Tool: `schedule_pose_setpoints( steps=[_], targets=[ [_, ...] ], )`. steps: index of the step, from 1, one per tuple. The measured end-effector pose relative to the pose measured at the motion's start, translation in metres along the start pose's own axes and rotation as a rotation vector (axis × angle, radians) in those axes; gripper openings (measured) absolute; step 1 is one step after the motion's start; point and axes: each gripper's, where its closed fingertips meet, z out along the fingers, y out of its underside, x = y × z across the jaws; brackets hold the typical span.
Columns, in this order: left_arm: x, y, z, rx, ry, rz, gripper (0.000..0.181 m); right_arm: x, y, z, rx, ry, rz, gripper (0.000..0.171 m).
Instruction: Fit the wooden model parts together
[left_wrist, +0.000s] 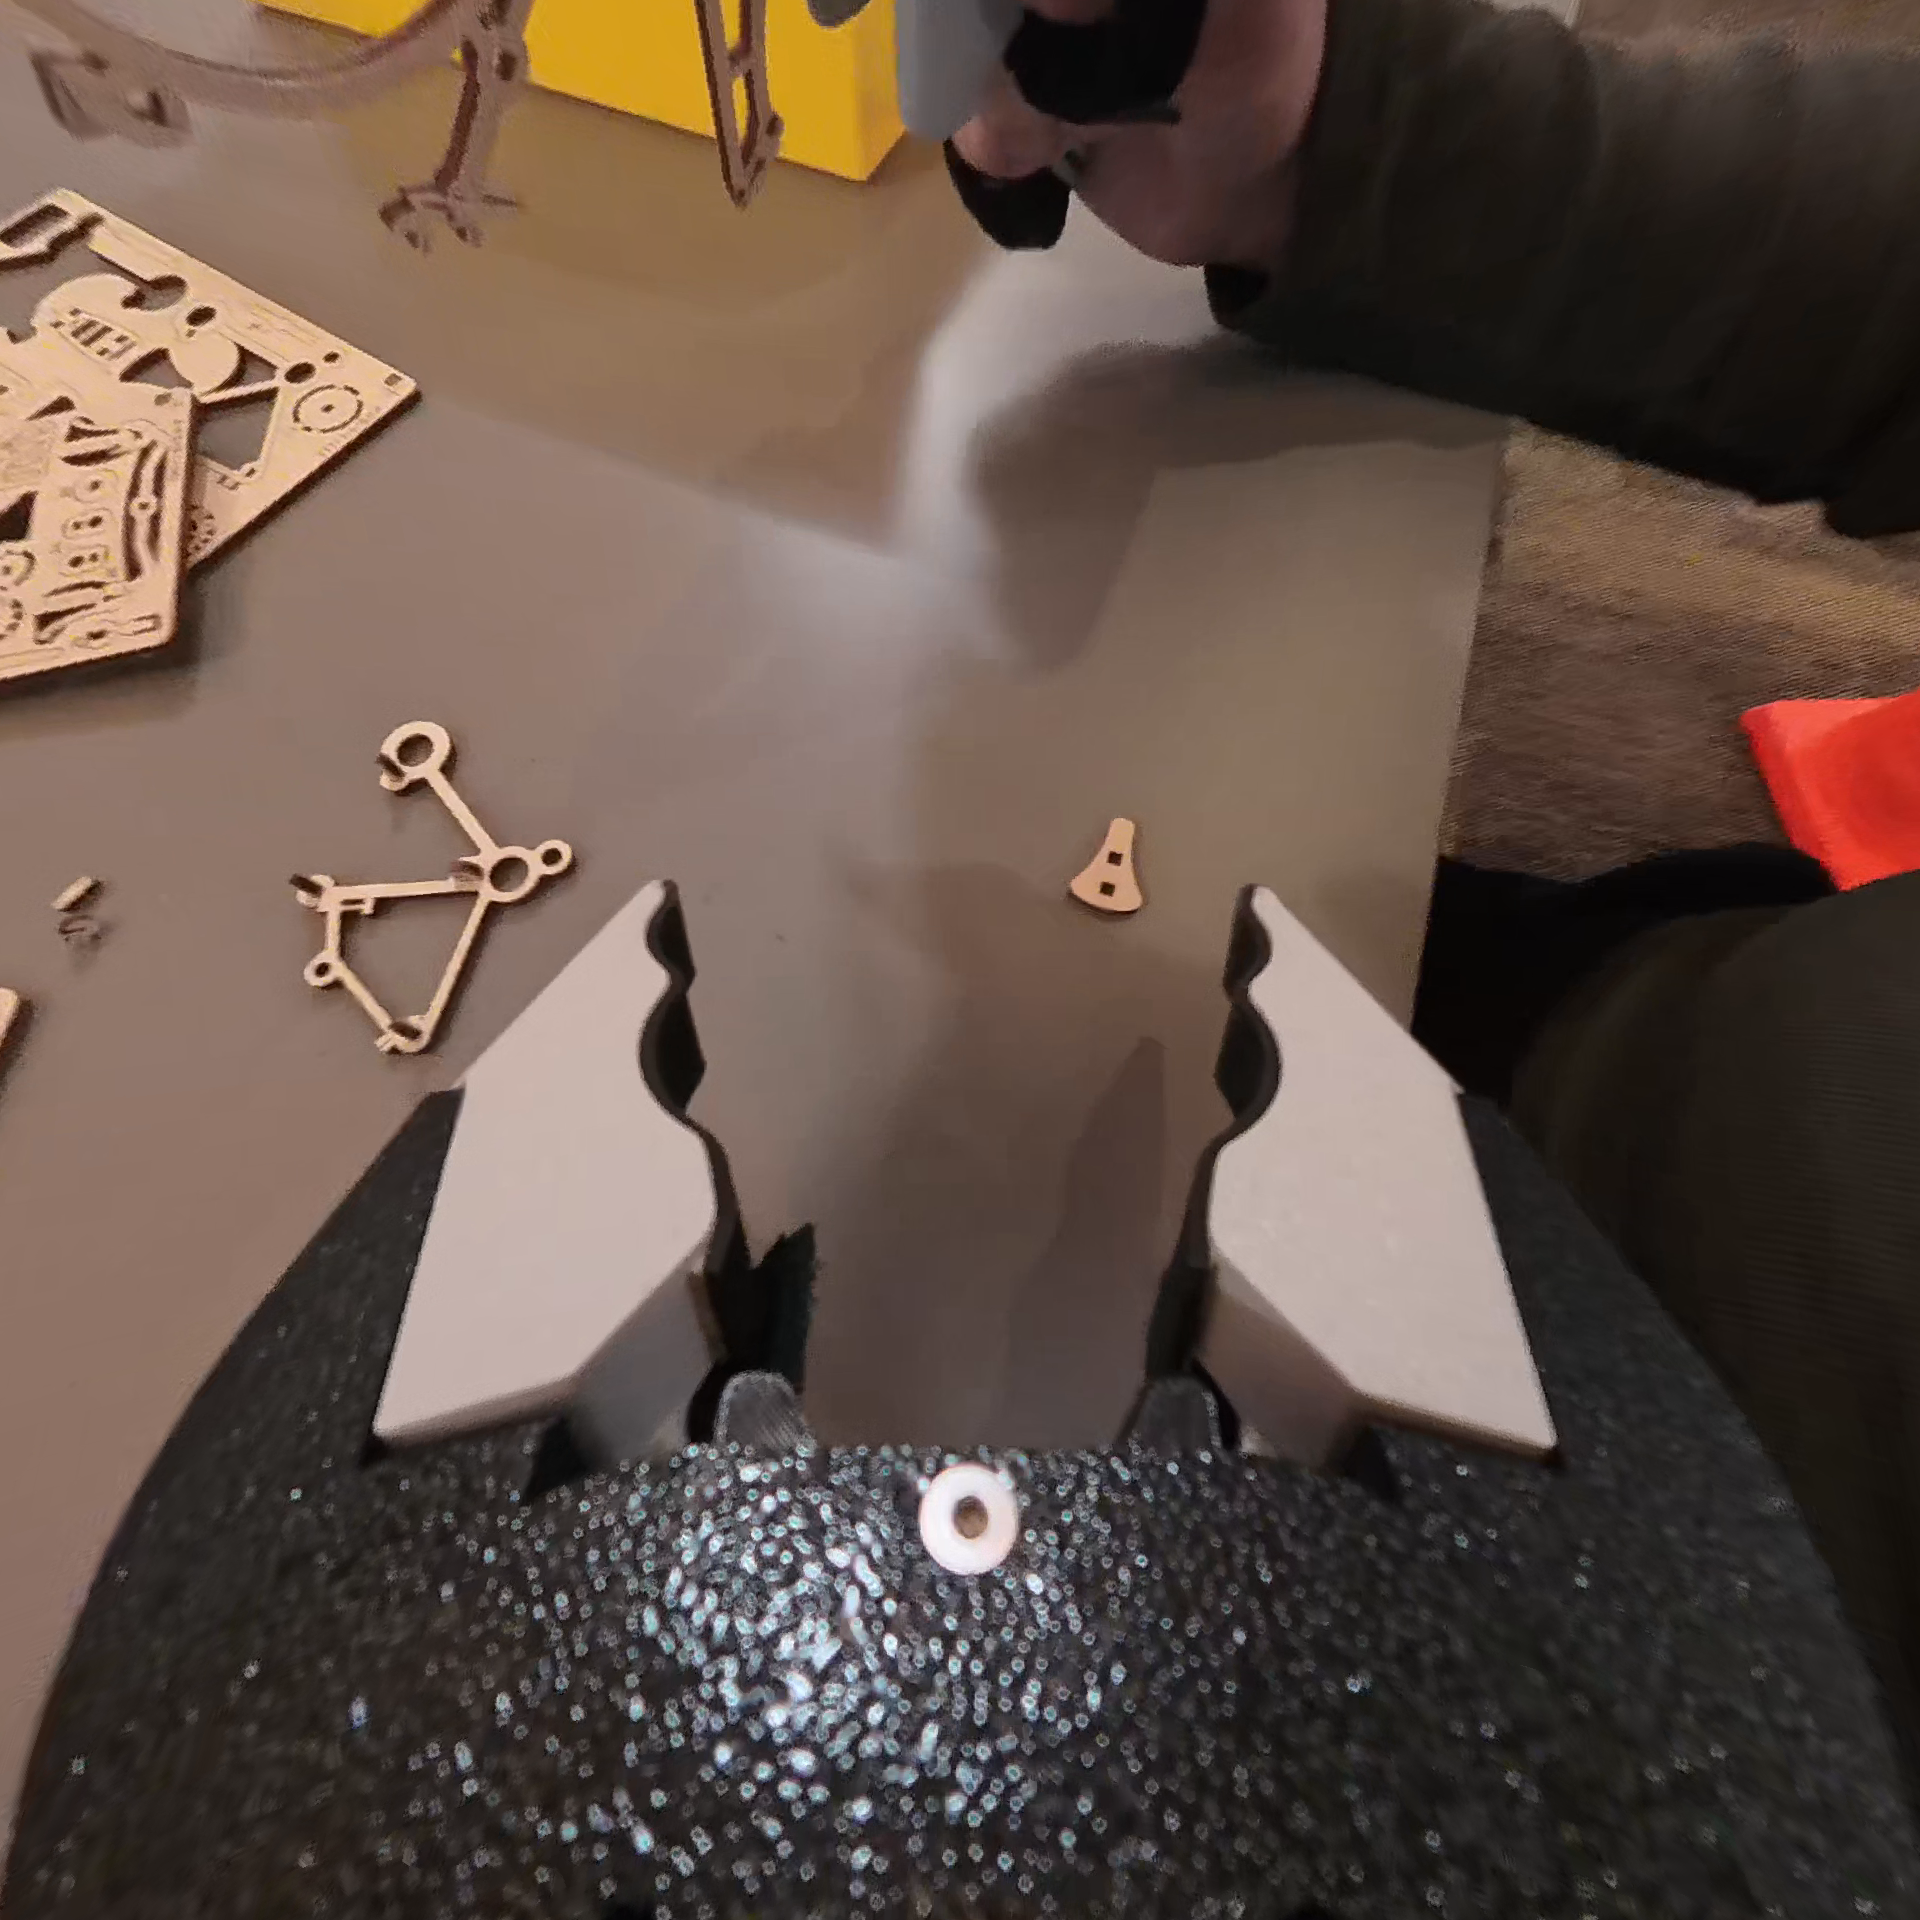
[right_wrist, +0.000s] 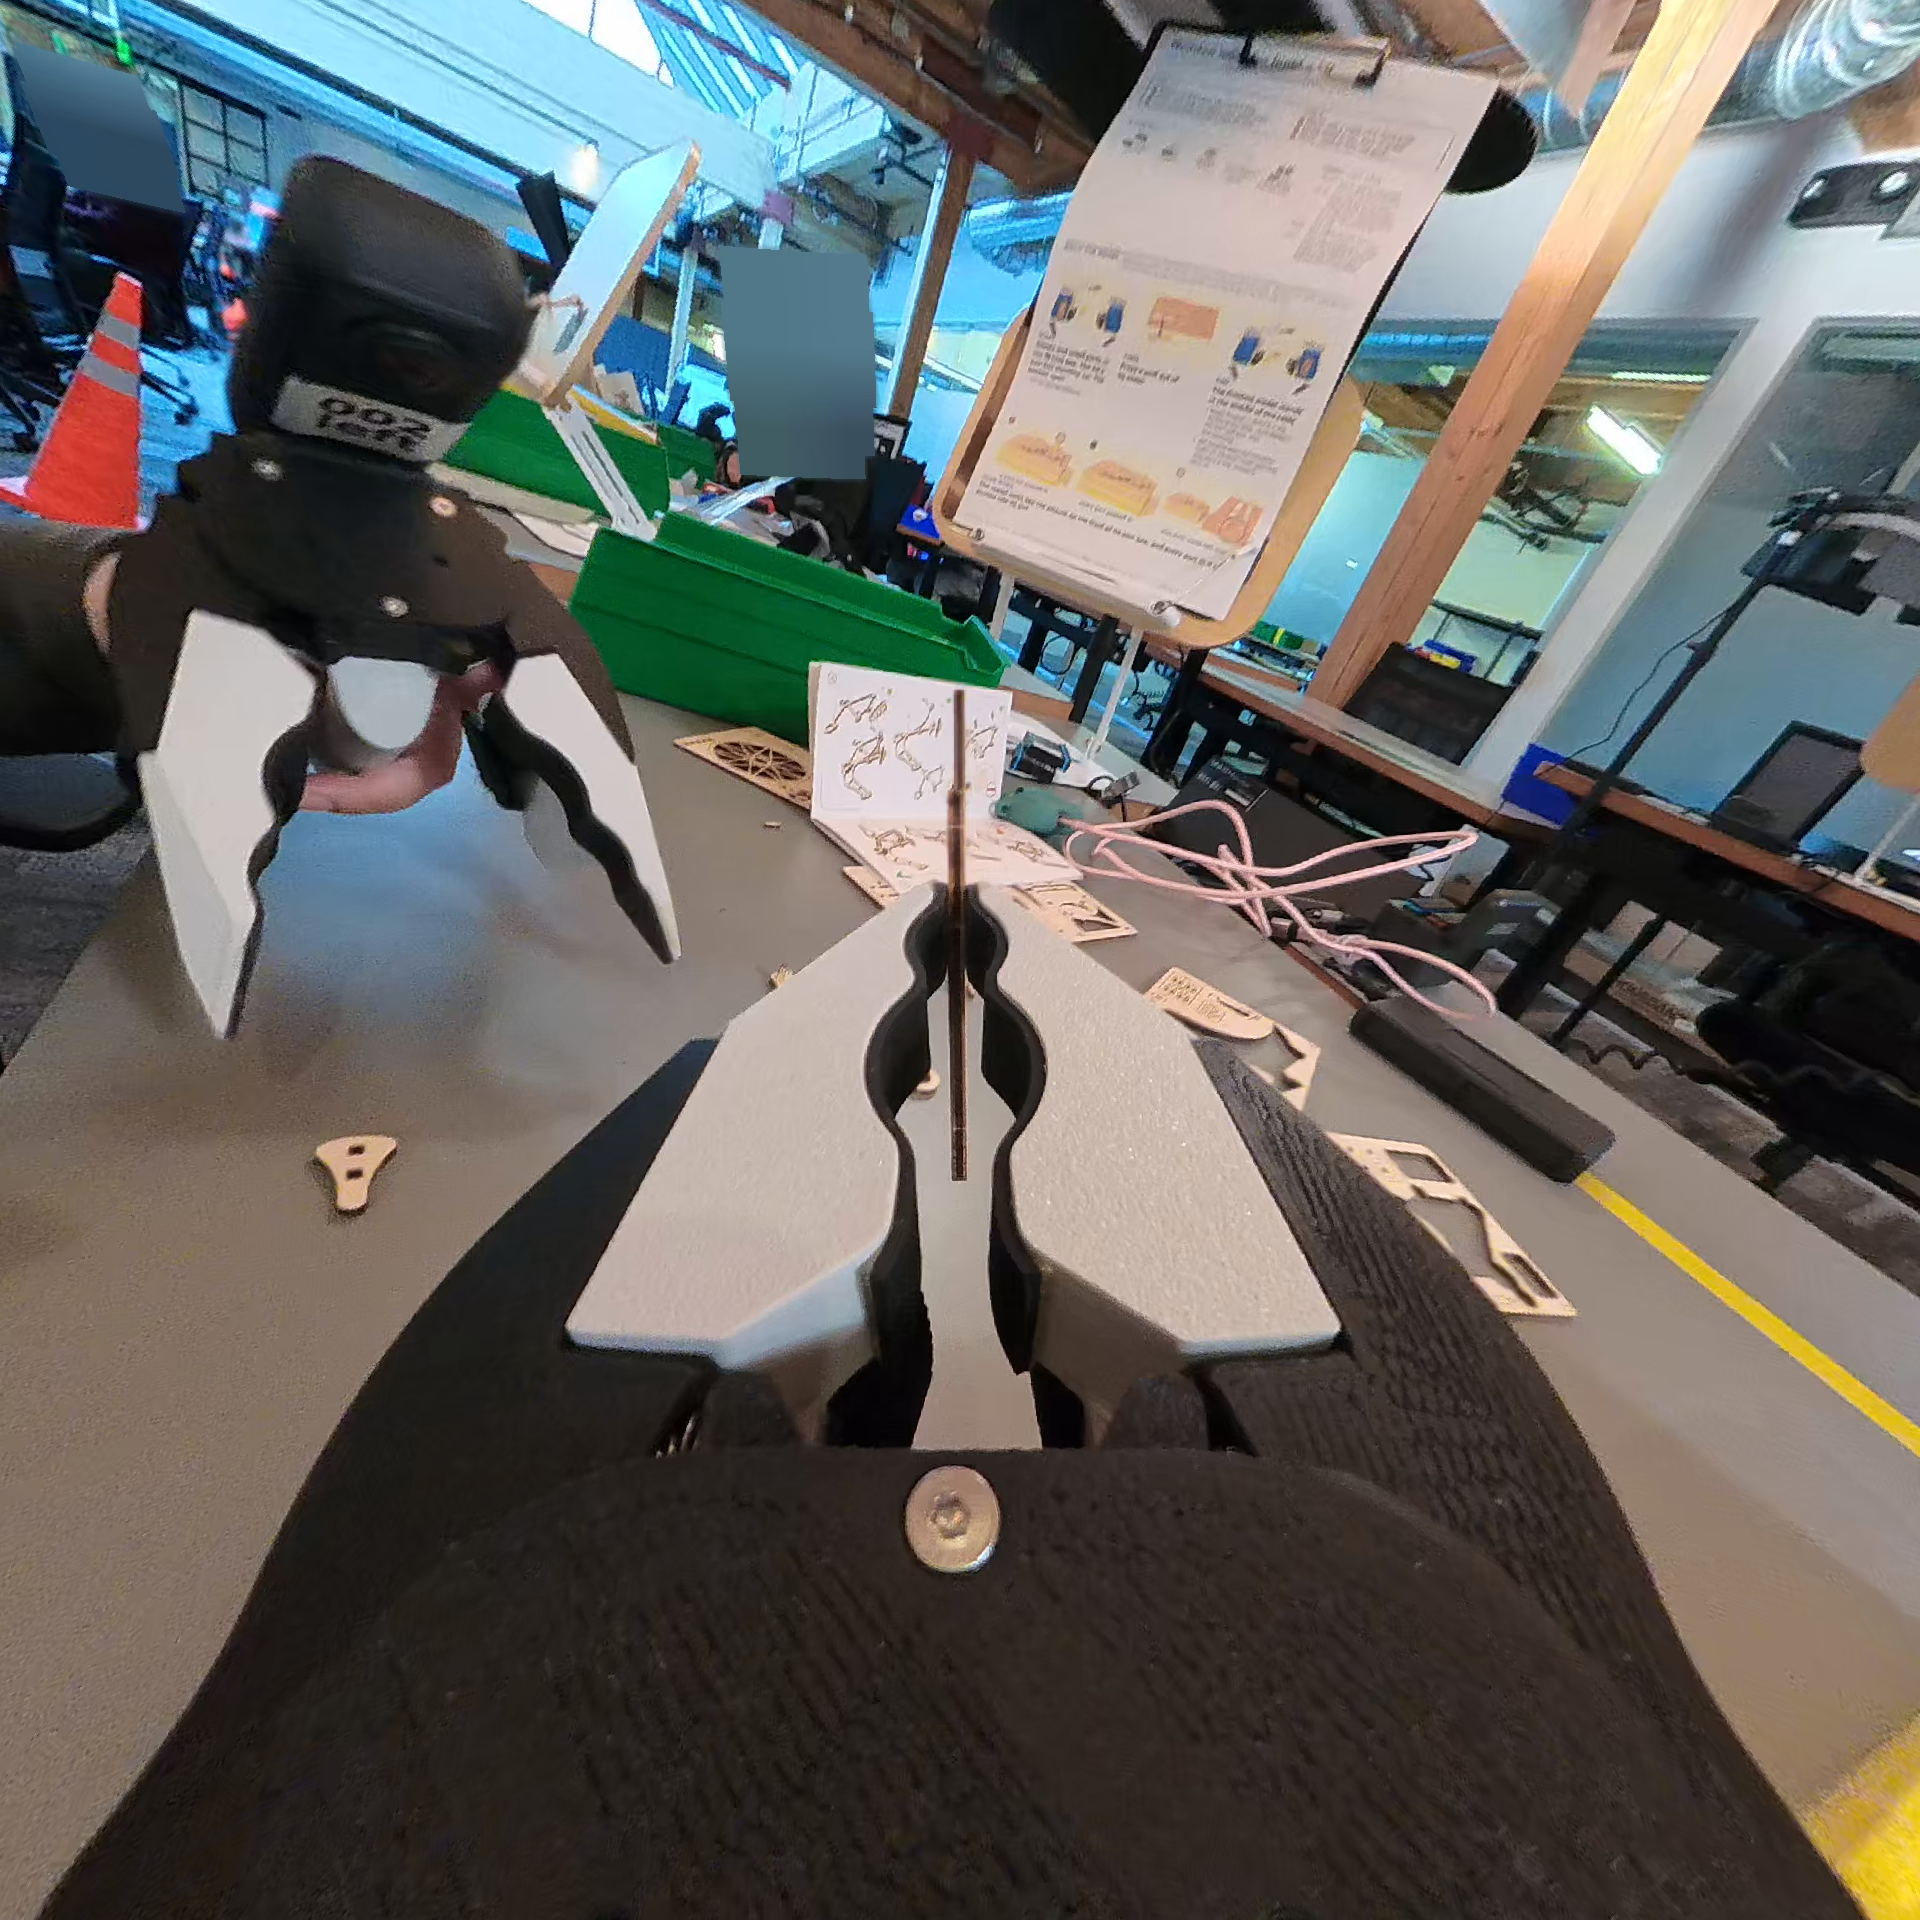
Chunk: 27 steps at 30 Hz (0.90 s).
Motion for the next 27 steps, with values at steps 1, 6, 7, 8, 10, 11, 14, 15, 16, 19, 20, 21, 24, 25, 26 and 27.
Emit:
schedule_pose_setpoints(
  steps=[1, 6, 7, 8, 10, 11, 14, 15, 16, 19, 20, 21, 24, 25, 26, 27],
  targets=[
    [0.001, -0.001, -0.001, 0.016, 0.024, -0.022, 0.098, -0.001, 0.002, 0.001, -0.008, -0.003, 0.0, 0.0],
    [-0.003, -0.004, -0.008, 0.088, 0.089, -0.111, 0.081, -0.003, 0.008, 0.005, -0.033, -0.01, -0.005, 0.0],
    [-0.003, -0.005, -0.01, 0.101, 0.097, -0.103, 0.074, -0.004, 0.007, 0.005, -0.031, -0.007, -0.012, 0.0],
    [-0.003, -0.008, -0.012, 0.125, 0.11, -0.092, 0.066, -0.003, 0.006, 0.004, -0.028, -0.001, -0.02, 0.0],
    [-0.001, -0.016, -0.016, 0.193, 0.125, -0.076, 0.055, -0.003, 0.003, 0.003, -0.013, 0.015, -0.032, 0.0],
    [-0.001, -0.02, -0.018, 0.216, 0.131, -0.071, 0.054, -0.002, 0.001, 0.002, -0.007, 0.023, -0.033, 0.0],
    [0.0, -0.021, -0.017, 0.207, 0.135, -0.082, 0.06, 0.002, -0.001, 0.001, 0.013, 0.043, -0.016, 0.0],
    [0.001, -0.02, -0.016, 0.193, 0.138, -0.08, 0.061, 0.003, -0.001, 0.0, 0.019, 0.048, -0.008, 0.0],
    [0.0, -0.019, -0.014, 0.181, 0.131, -0.075, 0.063, 0.005, -0.002, 0.0, 0.026, 0.054, -0.001, 0.0],
    [-0.002, -0.017, -0.008, 0.167, 0.121, -0.05, 0.064, 0.005, -0.008, -0.001, 0.057, 0.072, -0.006, 0.0],
    [-0.001, -0.018, -0.007, 0.166, 0.129, -0.048, 0.064, 0.004, -0.008, 0.0, 0.062, 0.068, -0.016, 0.0],
    [-0.001, -0.018, -0.006, 0.162, 0.139, -0.055, 0.064, 0.002, -0.008, 0.002, 0.065, 0.057, -0.026, 0.0],
    [-0.002, -0.017, -0.005, 0.15, 0.145, -0.08, 0.066, -0.008, -0.008, 0.01, 0.101, 0.015, -0.082, 0.0],
    [-0.002, -0.016, -0.005, 0.148, 0.139, -0.084, 0.066, -0.013, -0.007, 0.014, 0.105, -0.011, -0.098, 0.0],
    [-0.002, -0.014, -0.005, 0.147, 0.131, -0.087, 0.067, -0.018, -0.004, 0.018, 0.103, -0.045, -0.104, 0.0],
    [-0.003, -0.011, -0.004, 0.144, 0.122, -0.095, 0.067, -0.023, -0.003, 0.022, 0.105, -0.079, -0.105, 0.0]
  ],
)
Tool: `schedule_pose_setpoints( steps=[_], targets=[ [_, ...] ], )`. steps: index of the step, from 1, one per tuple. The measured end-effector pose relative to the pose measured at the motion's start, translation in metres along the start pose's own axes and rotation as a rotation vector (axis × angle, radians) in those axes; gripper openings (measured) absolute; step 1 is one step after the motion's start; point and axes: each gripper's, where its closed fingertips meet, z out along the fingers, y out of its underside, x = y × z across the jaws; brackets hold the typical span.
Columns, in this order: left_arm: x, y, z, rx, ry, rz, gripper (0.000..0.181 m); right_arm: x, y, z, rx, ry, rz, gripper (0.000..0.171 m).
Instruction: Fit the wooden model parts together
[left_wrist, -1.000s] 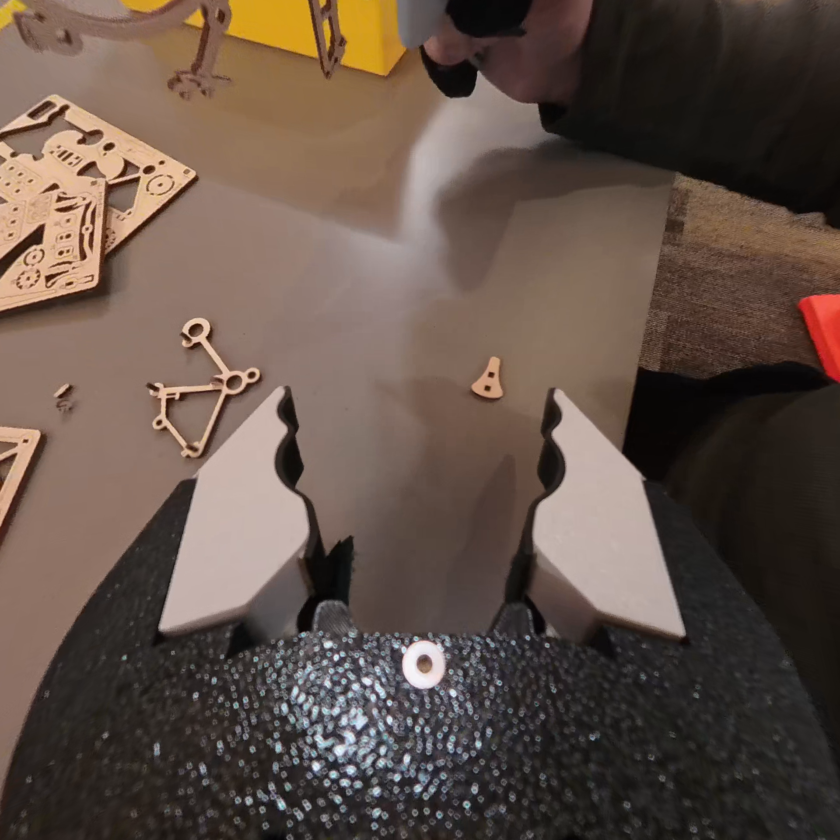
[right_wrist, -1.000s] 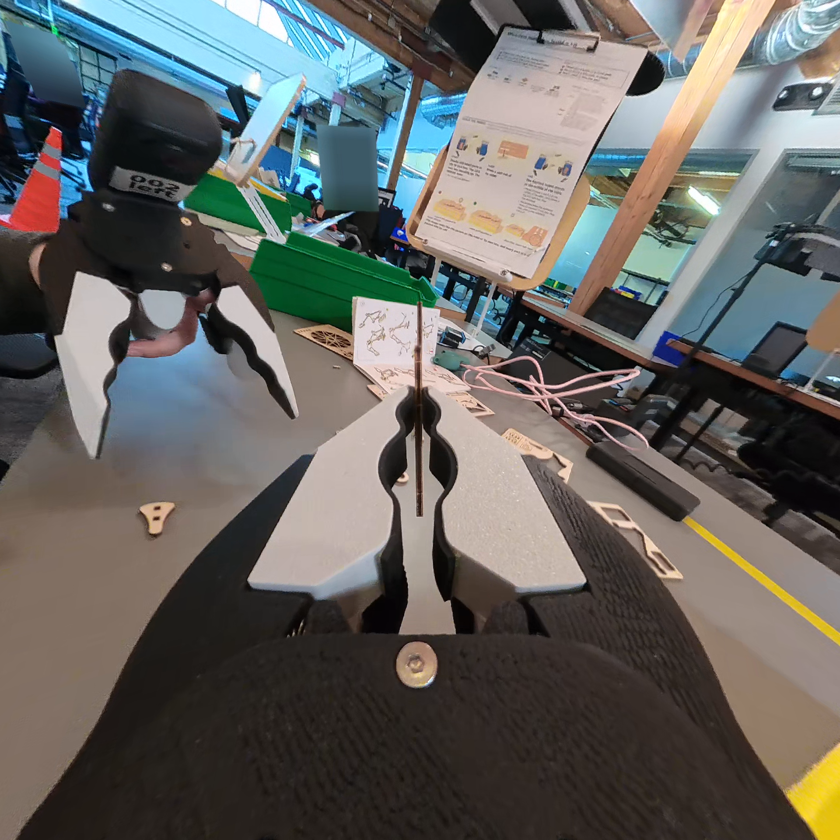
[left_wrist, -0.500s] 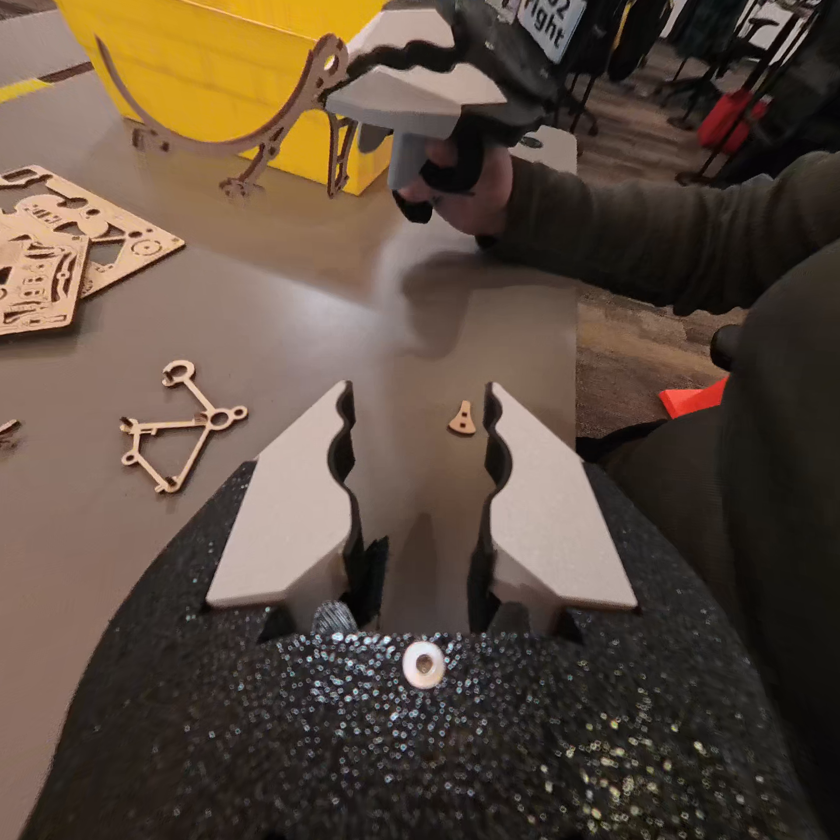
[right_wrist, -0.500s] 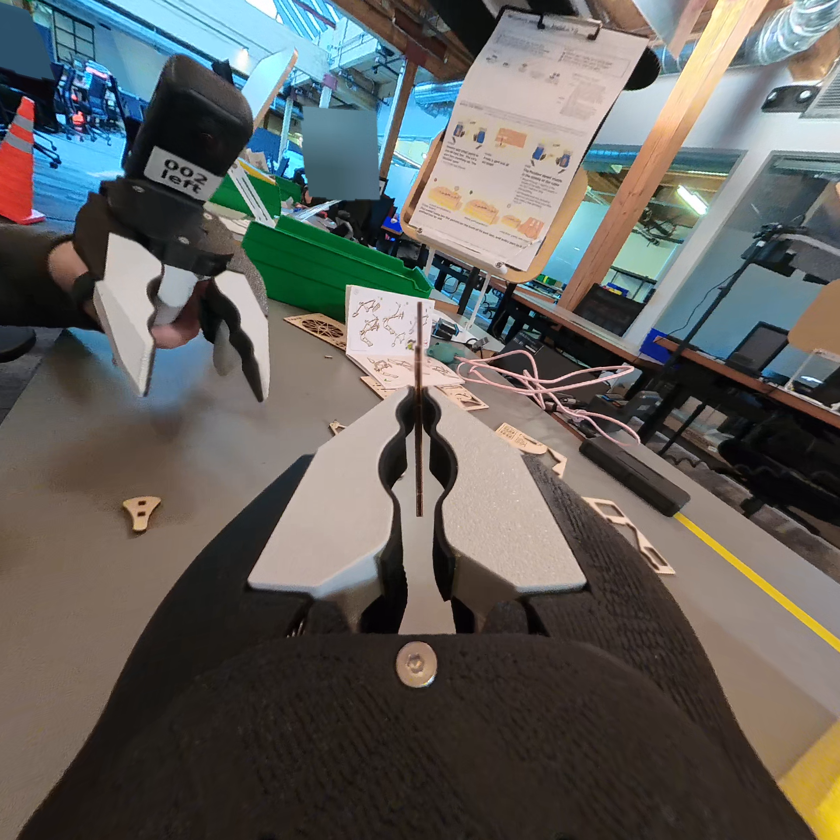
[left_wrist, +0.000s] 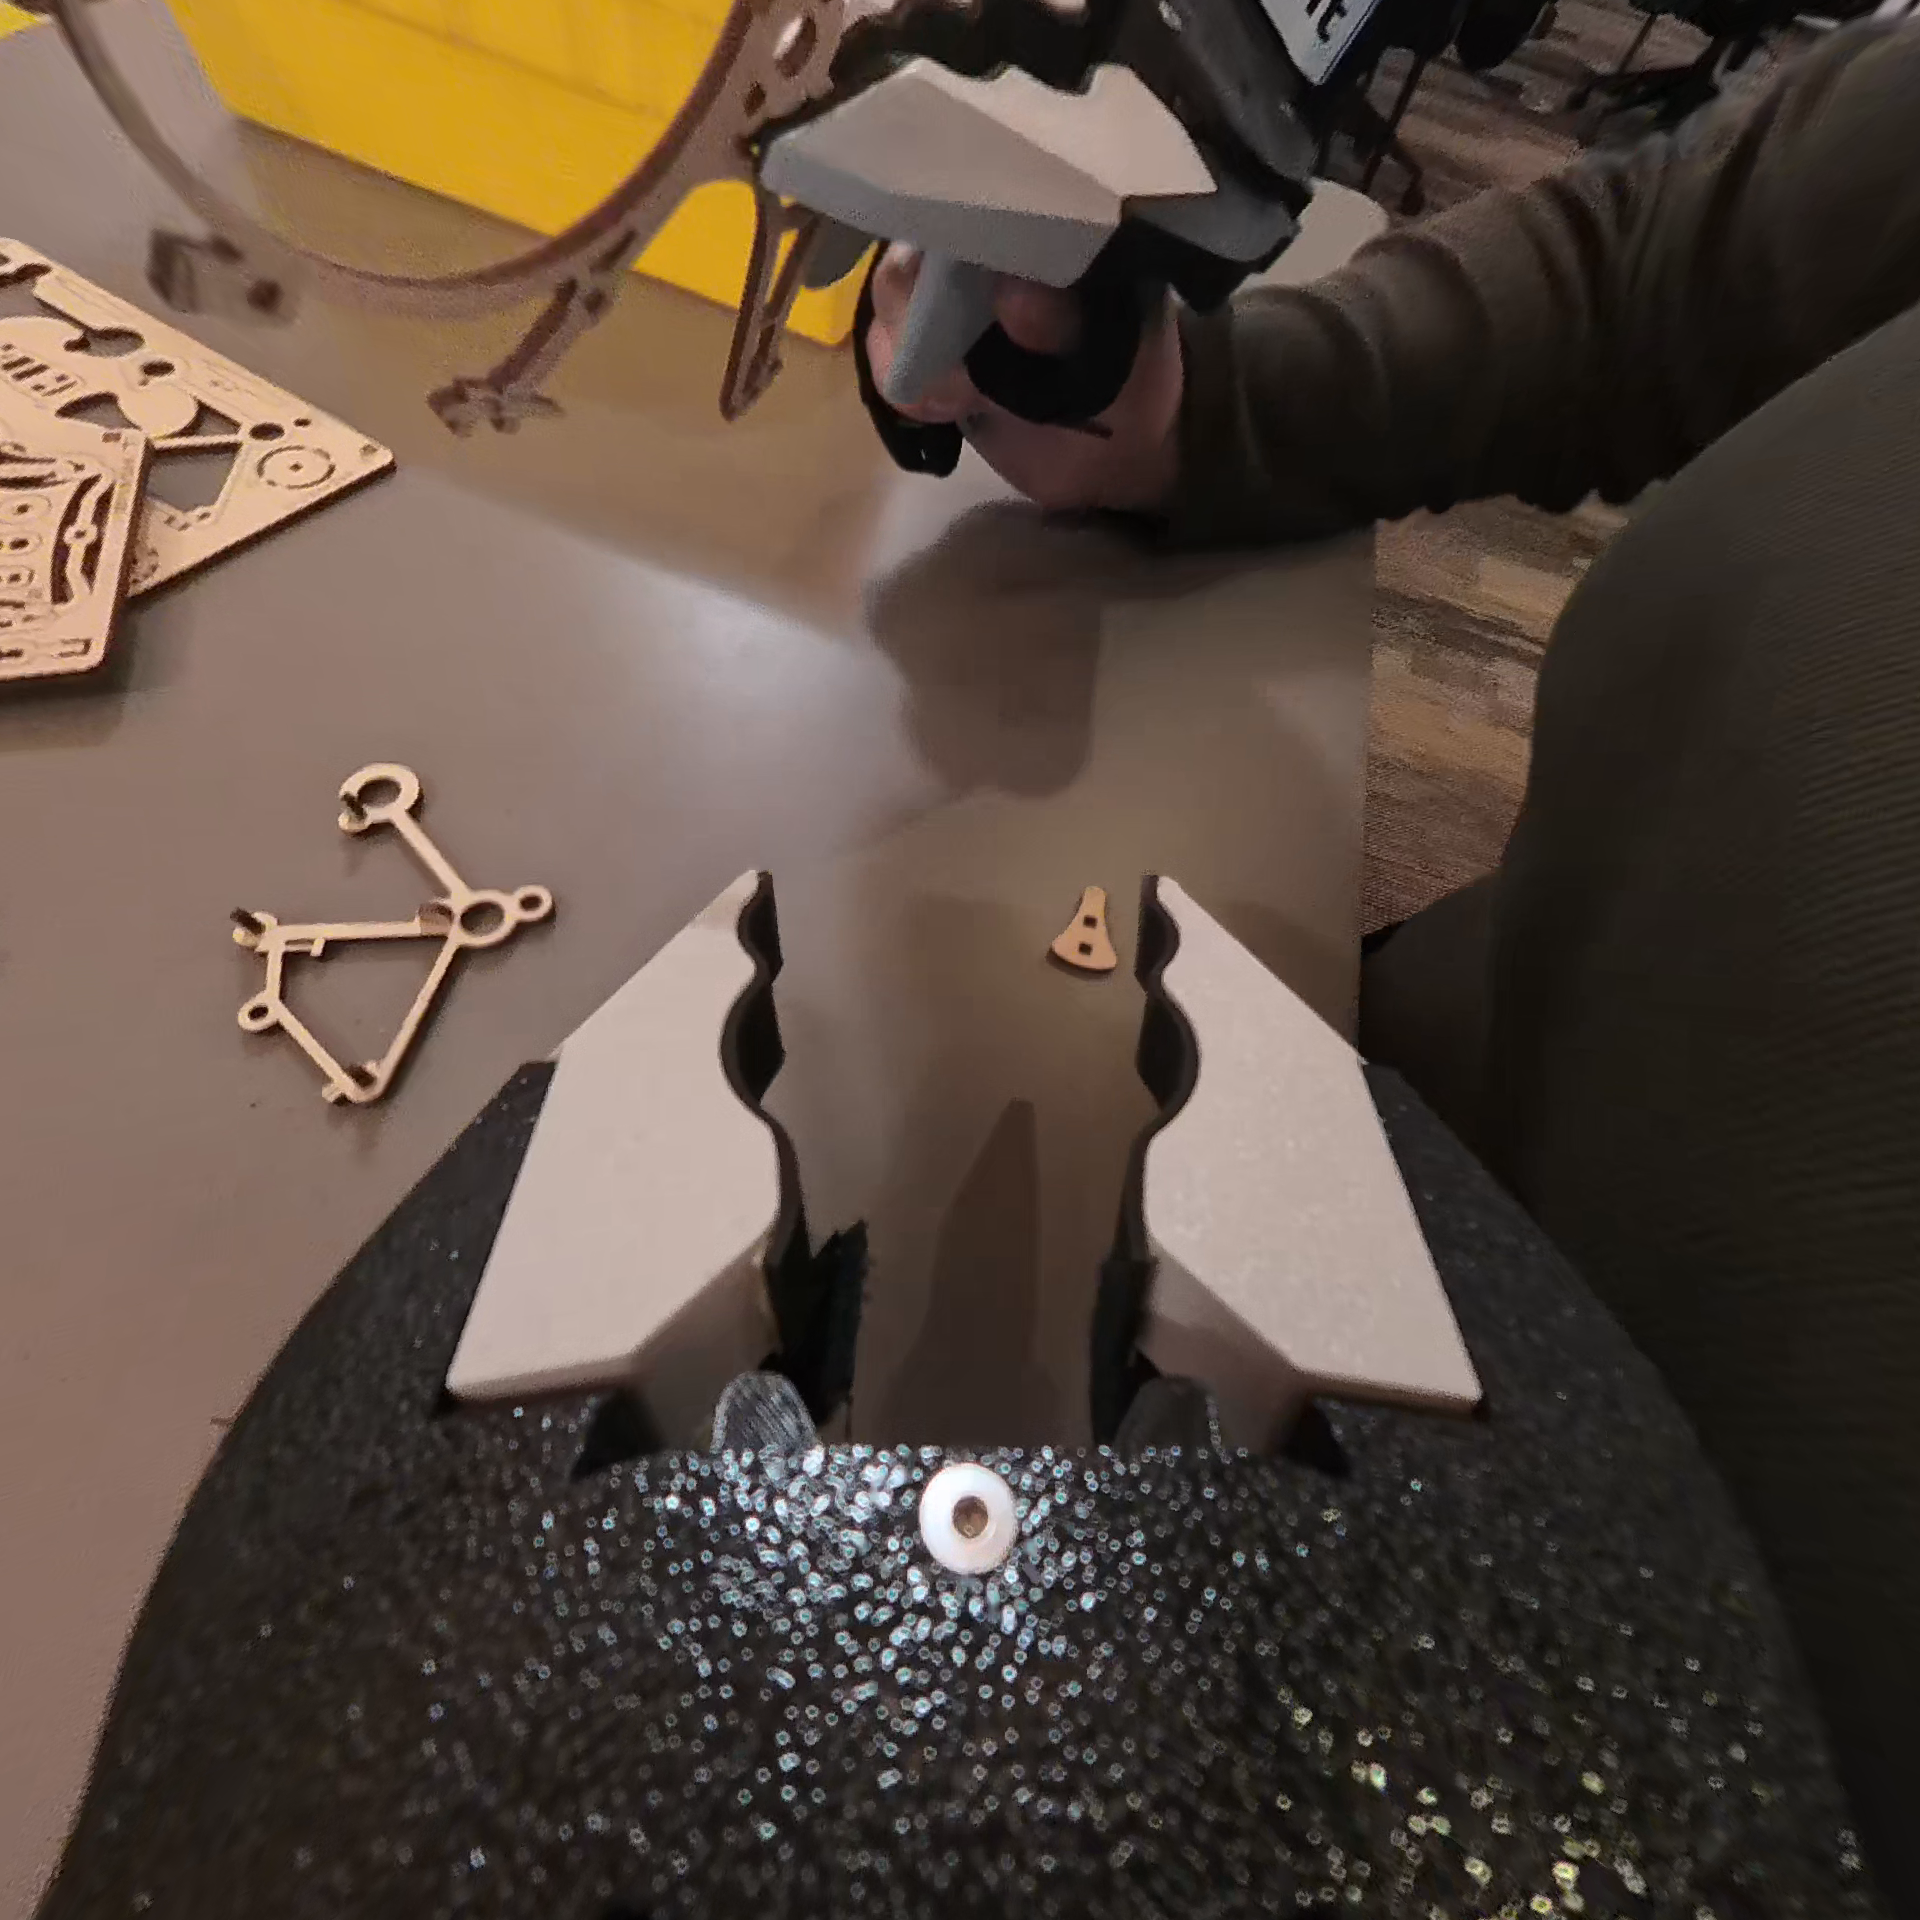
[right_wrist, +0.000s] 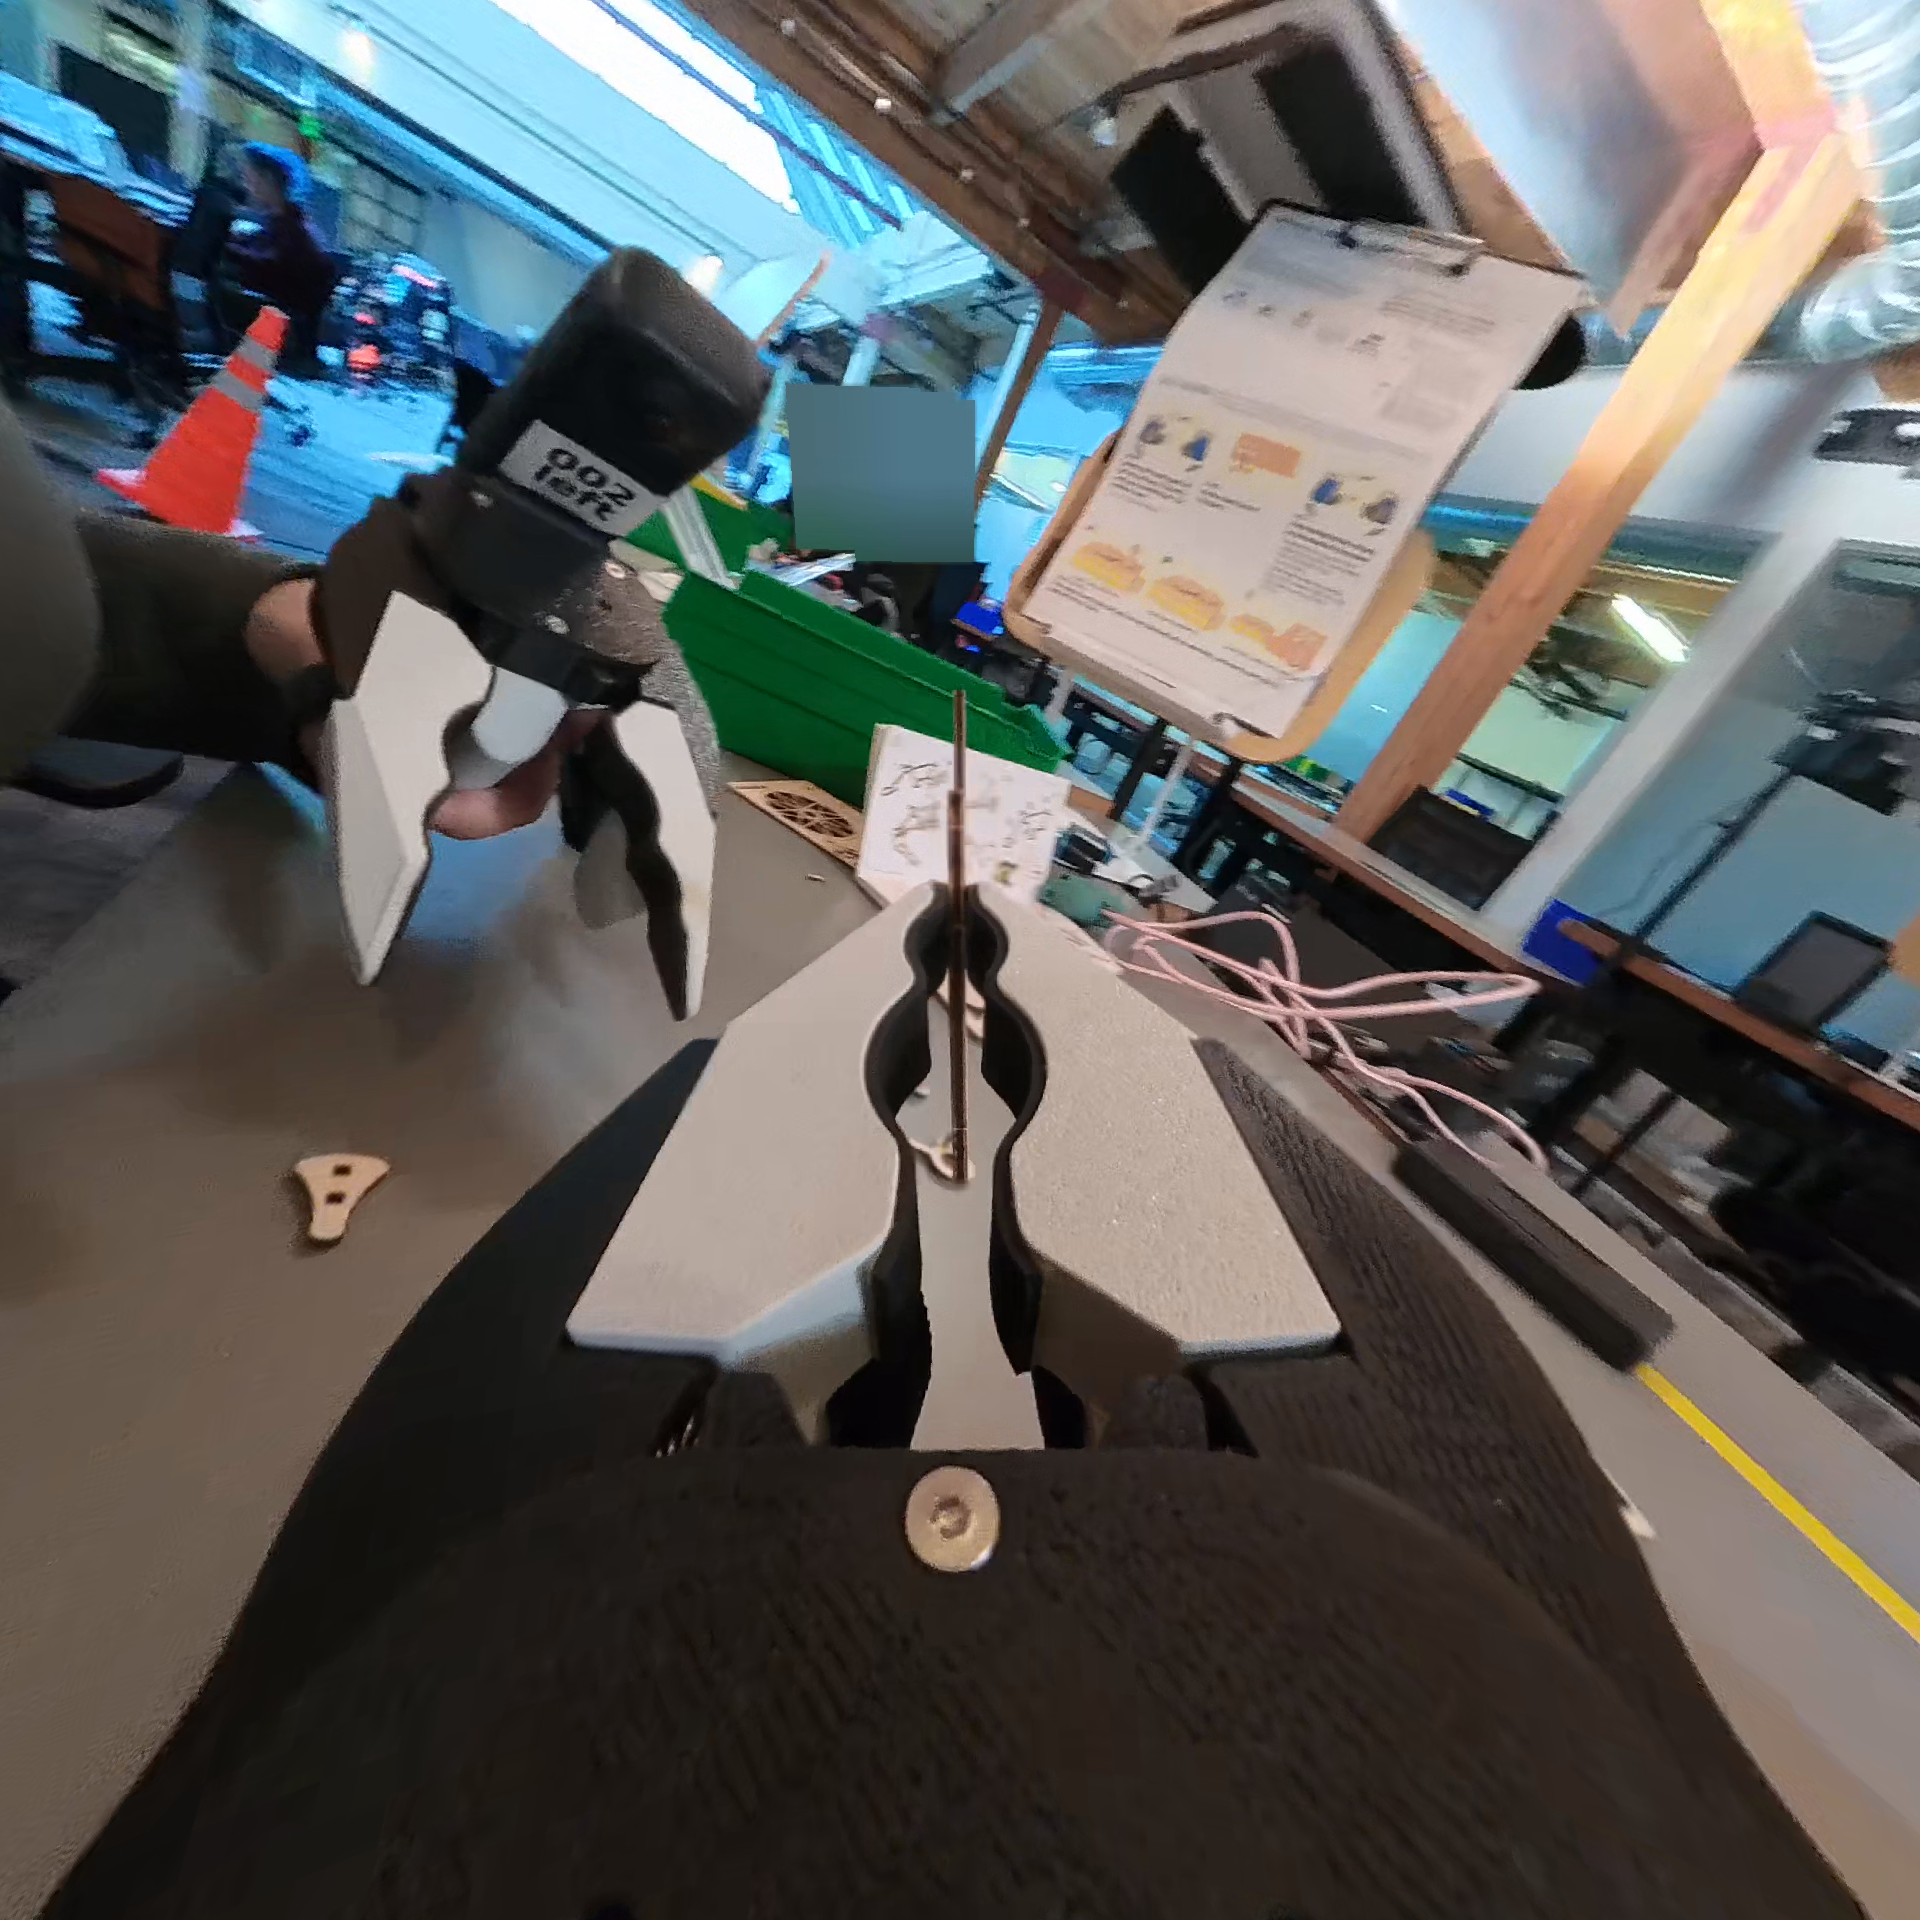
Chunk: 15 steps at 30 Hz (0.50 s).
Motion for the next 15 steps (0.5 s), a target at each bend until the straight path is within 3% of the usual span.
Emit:
schedule_pose_setpoints(
  steps=[8, 11, 15],
  targets=[
    [-0.003, 0.01, -0.002, 0.065, -0.04, -0.145, 0.066, -0.007, 0.011, 0.02, 0.007, -0.17, 0.055, 0.0],
    [0.008, -0.001, 0.002, 0.12, 0.071, -0.27, 0.075, -0.007, 0.008, 0.016, 0.02, -0.18, 0.092, 0.0],
    [0.006, 0.01, 0.011, 0.027, 0.055, -0.313, 0.076, -0.004, 0.003, 0.008, 0.026, -0.143, 0.069, 0.0]
  ],
)
